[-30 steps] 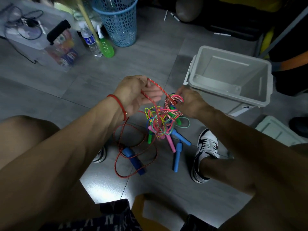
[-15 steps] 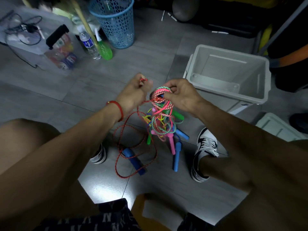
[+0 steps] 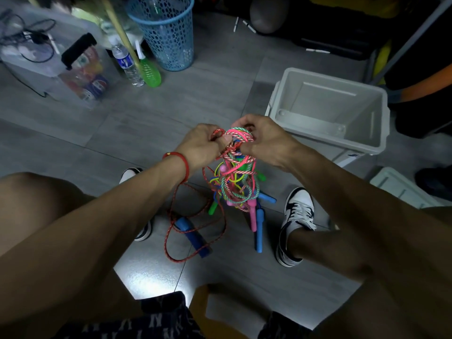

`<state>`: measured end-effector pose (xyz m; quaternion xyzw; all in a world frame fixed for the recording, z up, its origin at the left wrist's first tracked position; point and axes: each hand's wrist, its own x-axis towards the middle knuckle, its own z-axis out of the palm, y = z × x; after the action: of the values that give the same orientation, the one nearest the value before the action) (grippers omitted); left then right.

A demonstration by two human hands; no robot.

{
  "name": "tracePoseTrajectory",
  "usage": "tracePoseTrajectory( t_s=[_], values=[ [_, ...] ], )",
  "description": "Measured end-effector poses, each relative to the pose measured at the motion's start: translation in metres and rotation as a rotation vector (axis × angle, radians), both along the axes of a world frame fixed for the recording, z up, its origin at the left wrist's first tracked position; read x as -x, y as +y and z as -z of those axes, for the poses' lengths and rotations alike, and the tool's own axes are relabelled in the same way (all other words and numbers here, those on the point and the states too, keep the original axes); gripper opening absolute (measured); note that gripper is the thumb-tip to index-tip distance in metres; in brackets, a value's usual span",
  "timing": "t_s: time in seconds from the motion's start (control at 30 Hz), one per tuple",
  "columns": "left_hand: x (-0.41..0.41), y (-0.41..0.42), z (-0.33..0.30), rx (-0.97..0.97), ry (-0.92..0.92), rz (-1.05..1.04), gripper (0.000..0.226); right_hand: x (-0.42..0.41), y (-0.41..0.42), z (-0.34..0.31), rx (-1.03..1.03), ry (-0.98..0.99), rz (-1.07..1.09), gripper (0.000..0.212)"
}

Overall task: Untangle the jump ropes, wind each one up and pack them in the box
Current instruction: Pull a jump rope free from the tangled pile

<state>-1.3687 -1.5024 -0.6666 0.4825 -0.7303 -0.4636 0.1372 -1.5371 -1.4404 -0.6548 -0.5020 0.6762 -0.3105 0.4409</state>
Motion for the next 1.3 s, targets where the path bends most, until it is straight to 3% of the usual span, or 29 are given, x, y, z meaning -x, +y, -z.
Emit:
tracePoseTrajectory(
  t_s=[0.1, 0.2, 0.37, 0.47, 0.6, 0.73, 0.9, 0.97, 1.03, 1.17, 1.3],
  values=[
    [0.002, 0.002, 0.002, -0.124, 0.16, -0.09, 0.024, 0.002, 0.0, -0.002, -0.008, 0.218, -0.055, 0.04],
    [0.004, 0.006, 0.0, -0.188, 0.225, -0.118, 0.019, 0.006, -0.002, -0.001, -0.059, 0.217, -0.038, 0.033],
    [0.005, 0.006, -0.004, -0.215, 0.276, -0.157, 0.021, 0.004, 0.001, 0.012, -0.108, -0.092, 0.05, 0.037],
    [0.003, 0.002, -0.004, -0.132, 0.18, -0.194, 0.019, 0.008, -0.002, 0.011, -0.111, -0.201, 0.127, 0.05],
    [-0.007, -0.003, -0.011, 0.122, 0.203, -0.05, 0.051, 0.011, 0.005, 0.009, -0.167, -0.184, 0.177, 0.047],
    [-0.016, 0.004, -0.009, 0.425, -0.042, 0.203, 0.035, 0.014, 0.009, 0.004, -0.184, -0.261, 0.24, 0.036],
    [-0.014, 0.007, -0.004, 0.522, -0.116, 0.224, 0.018, 0.006, 0.005, 0.007, -0.147, -0.172, 0.254, 0.019],
    [-0.013, 0.007, -0.006, 0.58, -0.221, 0.257, 0.015, 0.0, 0.004, 0.007, -0.131, -0.089, 0.252, 0.018],
    [-0.011, 0.01, -0.011, 0.614, -0.212, 0.299, 0.014, -0.003, 0.003, 0.004, -0.14, -0.065, 0.308, 0.022],
    [-0.005, 0.014, -0.021, 0.577, -0.068, 0.373, 0.009, 0.0, 0.001, -0.002, -0.186, -0.136, 0.407, 0.025],
    [-0.009, 0.011, -0.019, 0.504, -0.025, 0.234, 0.011, 0.001, -0.001, -0.002, -0.179, -0.321, 0.339, 0.029]
  ],
)
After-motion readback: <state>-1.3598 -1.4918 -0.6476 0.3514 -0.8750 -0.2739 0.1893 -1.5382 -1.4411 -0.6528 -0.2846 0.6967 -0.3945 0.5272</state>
